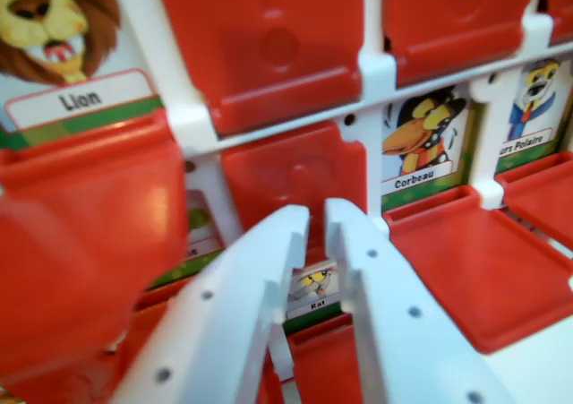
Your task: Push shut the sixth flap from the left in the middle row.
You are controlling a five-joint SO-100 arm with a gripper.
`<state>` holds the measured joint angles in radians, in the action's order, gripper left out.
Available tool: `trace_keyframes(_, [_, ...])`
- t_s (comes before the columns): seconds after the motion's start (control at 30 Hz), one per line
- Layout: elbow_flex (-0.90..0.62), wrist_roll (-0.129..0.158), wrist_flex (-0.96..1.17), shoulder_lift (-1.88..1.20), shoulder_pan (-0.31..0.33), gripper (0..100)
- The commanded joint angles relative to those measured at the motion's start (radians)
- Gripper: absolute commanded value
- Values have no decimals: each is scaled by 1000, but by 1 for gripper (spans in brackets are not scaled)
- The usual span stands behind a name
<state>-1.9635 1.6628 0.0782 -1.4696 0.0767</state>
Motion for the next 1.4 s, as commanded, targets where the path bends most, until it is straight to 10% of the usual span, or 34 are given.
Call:
trace_keyframes(0.0, [26, 12, 37, -150, 23, 2])
trace_keyframes(0.4, [-193, 12, 330, -727, 72, 2])
trace_keyframes(0.7, [-330, -14, 752, -1356, -23, 2])
trace_keyframes(1.37, [-402, 37, 1046, -1744, -156, 2])
